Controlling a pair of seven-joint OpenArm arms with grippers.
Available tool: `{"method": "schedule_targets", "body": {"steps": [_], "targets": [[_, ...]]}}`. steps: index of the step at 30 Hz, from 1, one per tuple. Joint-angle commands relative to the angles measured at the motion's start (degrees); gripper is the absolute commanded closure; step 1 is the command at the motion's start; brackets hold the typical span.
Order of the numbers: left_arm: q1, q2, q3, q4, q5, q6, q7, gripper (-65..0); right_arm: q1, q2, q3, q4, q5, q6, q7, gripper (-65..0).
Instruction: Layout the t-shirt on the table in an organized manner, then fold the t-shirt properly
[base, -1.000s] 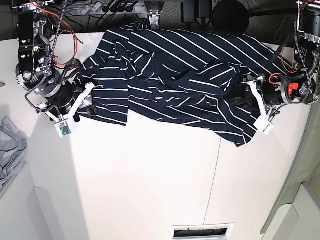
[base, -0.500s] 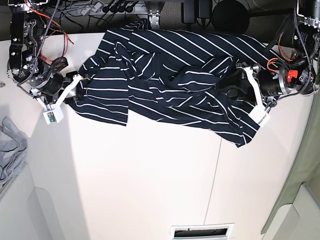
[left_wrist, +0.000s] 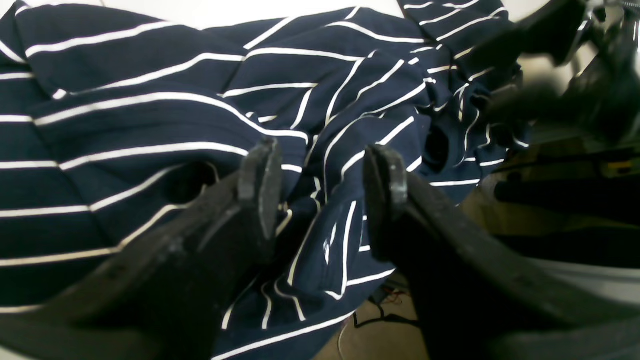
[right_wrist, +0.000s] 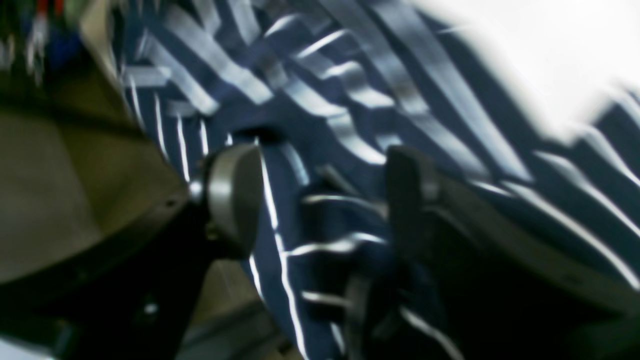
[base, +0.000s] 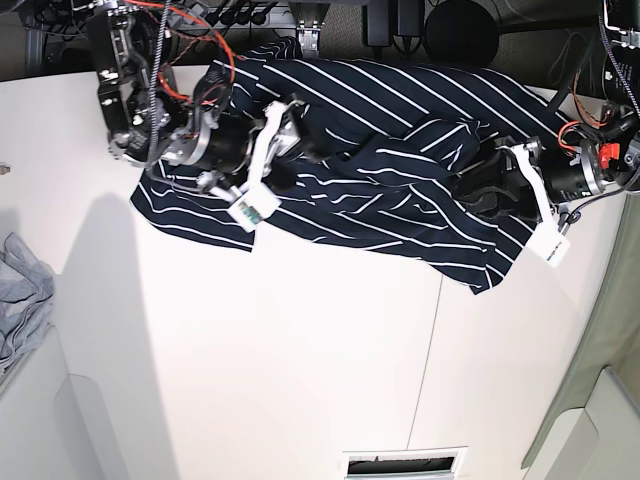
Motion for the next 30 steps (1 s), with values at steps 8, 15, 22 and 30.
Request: {"method": "schedule_targets", "body": {"steps": [8, 15, 22, 30], "targets": [[-0.6, -0.9, -0.4, 1.0, -1.1, -0.5, -0.9, -28.8, 0.9, 0.0, -12.4, 0.7, -21.7, -9.2, 8.0, -39.0], [-0.4, -0.9, -0.4, 1.0, -1.1, -0.5, -0.9, -28.8, 5.2, 0.0, -12.5, -4.6, -23.5, -9.3, 9.6, 0.0], [1.9, -0.9, -0.4, 1.0, -1.1, -0.5, -0.9, -28.8, 9.0, 0.0, -11.0, -5.0, -23.4, -11.7, 9.6, 0.0], [1.9, -0.9, -0.4, 1.0, -0.9, -0.5, -1.0, -28.8, 13.8, -0.1, -5.6, -4.9, -17.4, -11.5, 8.9, 0.0]]}}
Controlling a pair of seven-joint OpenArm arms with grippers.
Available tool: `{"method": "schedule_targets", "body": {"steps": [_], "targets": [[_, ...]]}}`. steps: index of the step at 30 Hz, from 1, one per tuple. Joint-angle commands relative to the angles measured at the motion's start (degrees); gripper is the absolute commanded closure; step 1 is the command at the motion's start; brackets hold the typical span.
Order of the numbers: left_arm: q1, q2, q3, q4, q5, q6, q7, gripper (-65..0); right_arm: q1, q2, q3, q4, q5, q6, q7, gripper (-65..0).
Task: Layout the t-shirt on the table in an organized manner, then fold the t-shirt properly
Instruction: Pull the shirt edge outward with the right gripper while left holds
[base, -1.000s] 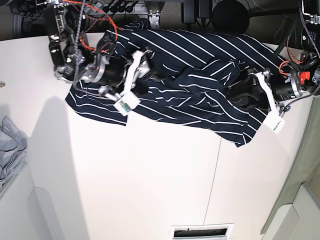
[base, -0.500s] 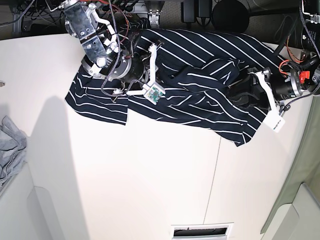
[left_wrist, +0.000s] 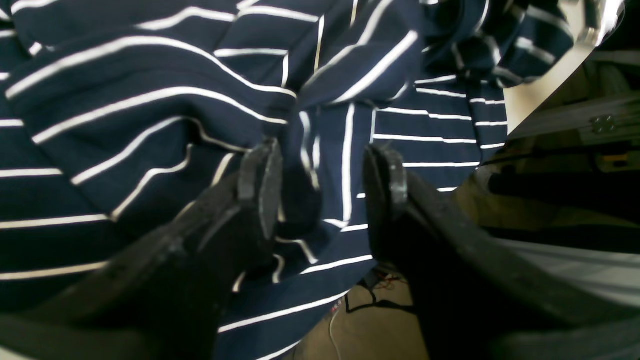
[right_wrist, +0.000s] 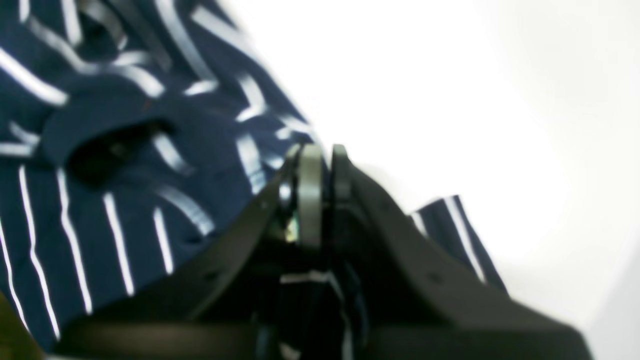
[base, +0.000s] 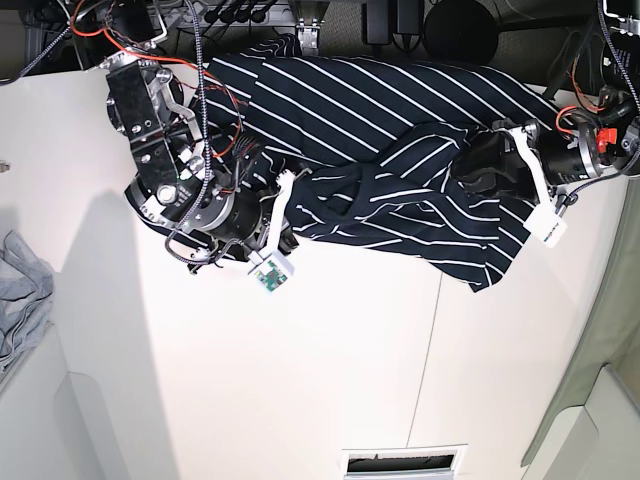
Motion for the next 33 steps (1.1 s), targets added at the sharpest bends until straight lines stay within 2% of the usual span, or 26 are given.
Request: {"method": "schedule_targets", "body": {"steps": [1, 2, 6, 7, 9, 14, 22, 24, 27, 33], "targets": [[-0.6, -0.9, -0.4, 1.0, -1.2, -0.5, -1.1, -28.8, 1.2, -0.5, 0.7, 1.0, 0.9, 0.0, 0.9, 0.0], [-0.6, -0.9, -0.4, 1.0, -1.2, -0.5, -1.3, -28.8, 1.3, -0.8, 1.5, 1.0, 0.8, 0.0, 0.9, 0.0], [-0.6, -0.9, -0.4, 1.0, -1.2, -0.5, -1.8, -28.8, 1.8, -1.1, 5.4, 1.0, 0.9, -0.3, 1.1, -23.6], [-0.6, -0.9, -0.4, 1.0, -1.2, -0.5, -2.0, -28.8, 1.8, -1.1, 6.7, 0.9, 0.9, -0.7, 1.1, -27.8], [-0.6, -0.9, -0.4, 1.0, -1.2, -0.5, -2.4, -28.8, 1.8, -1.1, 9.7, 1.0, 0.9, -2.9, 1.0, -30.2], [-0.6, -0.9, -0.4, 1.0, -0.9, -0.5, -2.4, -28.8, 1.8, -1.1, 18.4, 0.9, 1.0, -8.5, -0.2, -30.2], [-0.7, -0.7, -0.4, 1.0, -0.7, -0.5, -3.6, -28.8, 1.1, -1.1, 26.8, 1.0, 4.2, -8.8, -3.5, -28.8], [-0.7, -0.7, -0.4, 1.0, -1.6, -0.5, -3.6, -28.8, -0.1, -1.1, 27.3, 0.9, 4.1, -8.8, -3.4, -19.7], [-0.8, -0.2, -0.4, 2.4, -1.9, -0.5, -3.6, -28.8, -2.7, -1.1, 27.4, 0.9, 4.1, -8.8, -3.4, 0.0], [-0.7, 4.4, -0.4, 10.3, -1.9, -0.5, -2.9, -28.8, -8.5, -1.0, 27.4, 0.9, 5.6, -5.8, -2.8, 0.0]]}}
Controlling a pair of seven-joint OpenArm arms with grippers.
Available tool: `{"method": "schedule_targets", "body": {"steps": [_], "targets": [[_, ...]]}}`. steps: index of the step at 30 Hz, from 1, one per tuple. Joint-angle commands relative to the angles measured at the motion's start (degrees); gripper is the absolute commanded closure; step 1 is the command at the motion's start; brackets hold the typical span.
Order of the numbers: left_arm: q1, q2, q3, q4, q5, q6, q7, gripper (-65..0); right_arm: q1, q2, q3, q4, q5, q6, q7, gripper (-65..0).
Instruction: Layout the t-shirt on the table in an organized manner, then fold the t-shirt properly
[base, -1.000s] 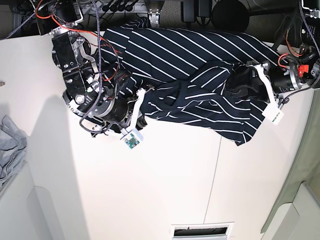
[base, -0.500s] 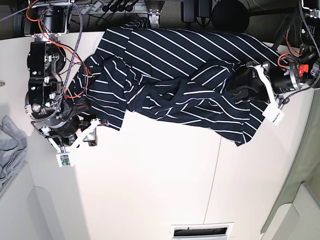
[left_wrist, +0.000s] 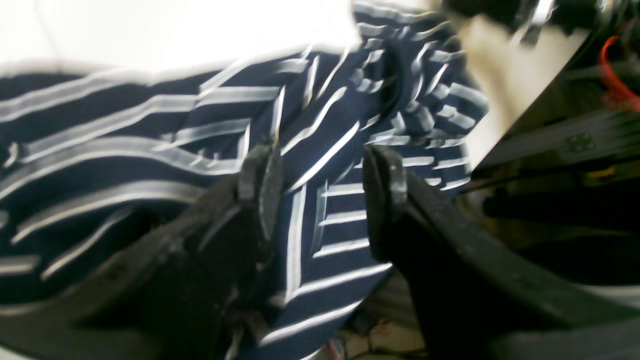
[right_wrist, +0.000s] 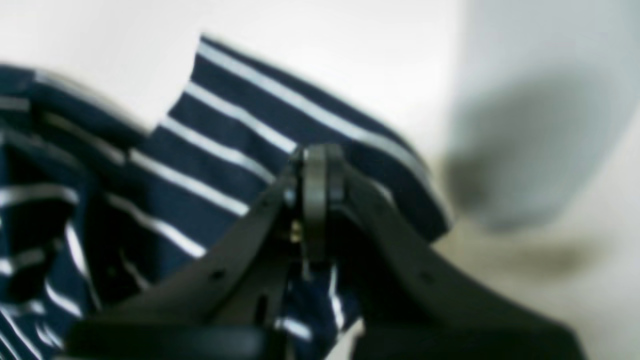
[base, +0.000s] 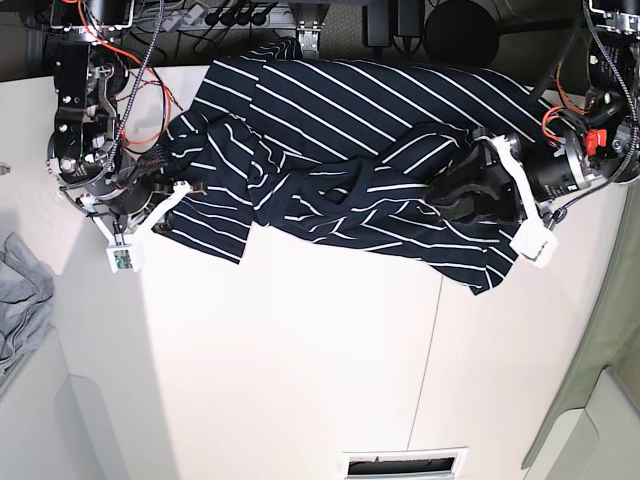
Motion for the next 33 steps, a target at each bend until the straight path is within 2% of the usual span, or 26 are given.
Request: {"method": "schedule_targets", "body": {"steps": [1, 4, 7, 10, 14, 15, 16, 19, 26, 33], "targets": [[-0.6, 0.4, -0.3, 2.4, -1.4, -0.5, -0.5, -28.8, -0.1, 0.1, 0.3, 1.0, 1.3, 0.9, 1.2, 0.0], [-0.6, 3.5, 0.9, 5.7, -1.3, -0.5, 0.7, -28.7, -1.9, -0.1, 0.3, 1.0, 1.9, 1.6, 0.8, 0.0], [-0.6, 5.0, 5.6, 6.0, 1.5, -0.5, 0.1, -26.3, -2.5, -1.6, 0.3, 1.1, 2.8, 2.1, 0.7, 0.0], [-0.6, 6.4, 12.8, 5.4, 9.7, -0.5, -2.4, -22.2, -2.2, -4.5, 0.3, 2.1, 4.5, 4.9, 1.0, 0.0], [-1.2, 7.2, 20.4, 2.6, 21.7, -0.5, -10.9, -20.8, -2.1, -9.9, 0.3, 5.8, 7.4, 8.5, 1.3, 0.0], [-1.8, 7.2, 21.5, 1.2, 24.0, -0.2, -12.1, -20.8, -2.1, -11.3, 0.3, 6.5, 7.9, 9.0, 1.3, 0.0], [-2.8, 7.2, 22.2, -0.3, 25.7, 1.7, -12.7, -20.8, -2.0, -12.4, 0.3, 7.0, 8.4, 9.7, 1.4, 0.0], [-6.1, 7.2, 22.6, -5.7, 26.5, 2.9, -13.9, -20.8, -0.4, -15.1, 0.3, 7.1, 7.9, 10.9, 2.1, 0.0], [-12.4, 7.3, 22.5, -15.4, 26.6, 2.9, -14.7, -20.8, 3.1, -15.1, -3.7, 3.3, 8.5, 11.1, 2.5, 0.0], [-13.9, 7.3, 22.5, -16.7, 26.6, 2.8, -14.5, -20.8, 3.8, -14.4, -8.2, -7.0, -0.3, 11.2, 2.0, 0.0]]}}
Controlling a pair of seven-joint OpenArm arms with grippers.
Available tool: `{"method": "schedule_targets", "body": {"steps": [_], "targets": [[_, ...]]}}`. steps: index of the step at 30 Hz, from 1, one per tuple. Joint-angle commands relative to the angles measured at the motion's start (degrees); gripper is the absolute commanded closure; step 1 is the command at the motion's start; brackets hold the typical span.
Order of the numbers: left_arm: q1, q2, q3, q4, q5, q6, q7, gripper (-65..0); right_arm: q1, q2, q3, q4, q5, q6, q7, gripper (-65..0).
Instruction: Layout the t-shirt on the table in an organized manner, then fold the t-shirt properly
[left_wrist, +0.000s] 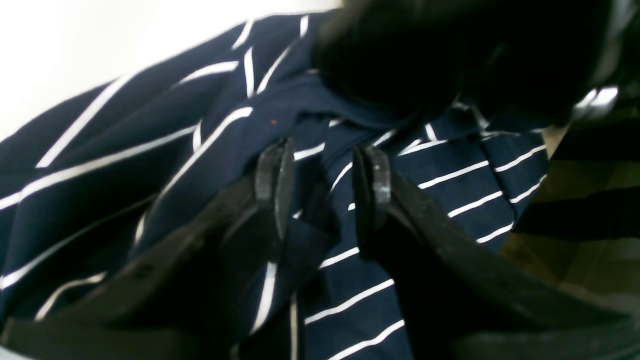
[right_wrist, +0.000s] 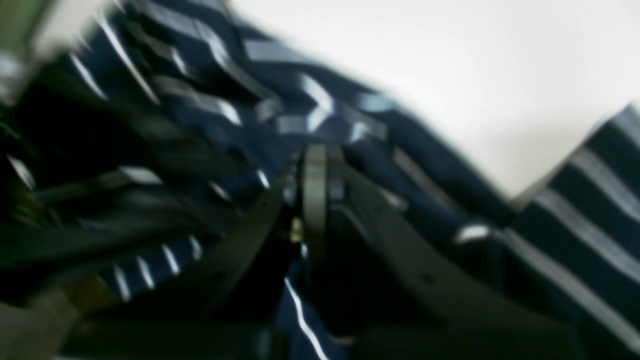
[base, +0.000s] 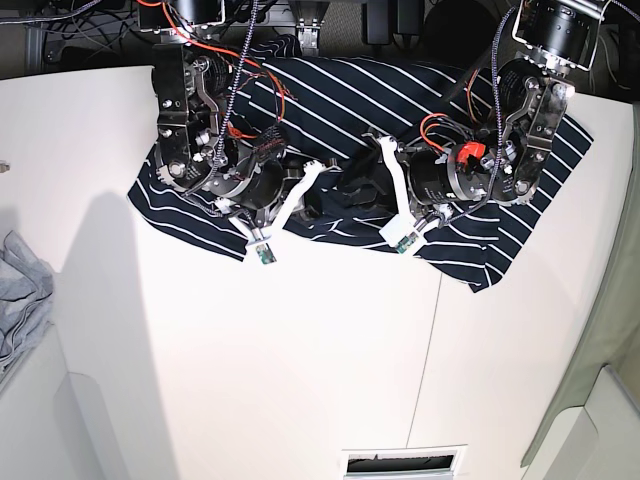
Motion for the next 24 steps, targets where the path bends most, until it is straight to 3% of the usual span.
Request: {"method": "schedule_targets", "body": {"steps": [1, 7, 10, 17, 24], "targets": [[-1.1, -0.3, -0.3, 0.8, -1.0, -0.4, -1.0, -20.8, 0.9, 1.2, 0.1, 0.3, 0.8, 0.1, 0.4, 0.0], [-1.0, -0.6, -0.3, 0.8, -1.0, -0.4, -0.4, -20.8, -3.5, 7.8, 0.1, 0.4, 9.4, 0.3, -4.1, 0.0], [-1.1, -0.6, -0.4, 0.8, -1.0, -0.4, -0.3, -20.8, -6.4, 9.4, 0.1, 0.4, 10.3, 1.4, -4.2, 0.0], [-0.9, -0.6, -0.4, 0.8, -1.0, -0.4, 0.0, -20.8, -8.6, 10.8, 0.2, 0.9, 14.9, 3.3, -3.8, 0.0], [-0.9, -0.7, -0.4, 0.8, -4.5, -1.5, 6.2, -20.8, -6.8, 10.3, 0.2, 6.1, 17.9, 4.3, -3.8, 0.0]]}}
